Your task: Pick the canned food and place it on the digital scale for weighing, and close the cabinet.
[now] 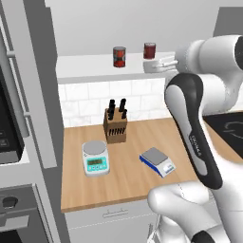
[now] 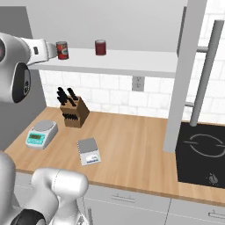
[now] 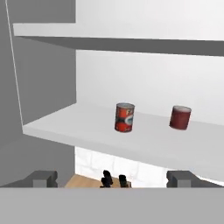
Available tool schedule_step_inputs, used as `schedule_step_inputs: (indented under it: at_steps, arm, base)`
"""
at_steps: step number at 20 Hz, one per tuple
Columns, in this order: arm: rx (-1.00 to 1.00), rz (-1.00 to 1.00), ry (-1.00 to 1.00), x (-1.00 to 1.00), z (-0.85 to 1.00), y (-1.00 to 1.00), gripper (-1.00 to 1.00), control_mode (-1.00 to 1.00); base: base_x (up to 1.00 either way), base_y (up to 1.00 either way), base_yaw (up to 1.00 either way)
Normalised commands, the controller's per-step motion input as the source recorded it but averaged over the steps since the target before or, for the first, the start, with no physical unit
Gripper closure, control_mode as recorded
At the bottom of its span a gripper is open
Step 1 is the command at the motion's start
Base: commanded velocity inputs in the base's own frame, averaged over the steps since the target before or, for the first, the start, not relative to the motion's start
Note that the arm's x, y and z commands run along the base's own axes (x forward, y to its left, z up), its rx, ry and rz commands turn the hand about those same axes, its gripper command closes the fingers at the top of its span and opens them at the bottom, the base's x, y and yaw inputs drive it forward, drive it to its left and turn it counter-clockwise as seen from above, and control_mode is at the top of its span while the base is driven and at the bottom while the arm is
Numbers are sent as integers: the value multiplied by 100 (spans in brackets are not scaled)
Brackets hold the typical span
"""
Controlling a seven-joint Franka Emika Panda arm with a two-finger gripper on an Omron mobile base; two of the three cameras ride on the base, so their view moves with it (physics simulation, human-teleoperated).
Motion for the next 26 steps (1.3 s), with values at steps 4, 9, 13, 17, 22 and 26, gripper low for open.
schedule_step_inputs:
  at_steps: [4,9,13,17,22,26]
  arm:
    - [0,0,0,63,-3,1,-100,-100]
    - [0,0,0,49,-23,0,-100,-100]
    - [0,0,-3,24,-21,0,-100,-100]
    - [0,0,0,22,-8,0,-100,-100]
    - [0,0,0,36,-1,0,-100,-100]
    - [0,0,0,39,0,0,-100,-100]
  base:
    - [0,0,0]
    - [0,0,0]
    - [0,0,0]
    - [0,0,0]
    - [0,0,0]
    - [0,0,0]
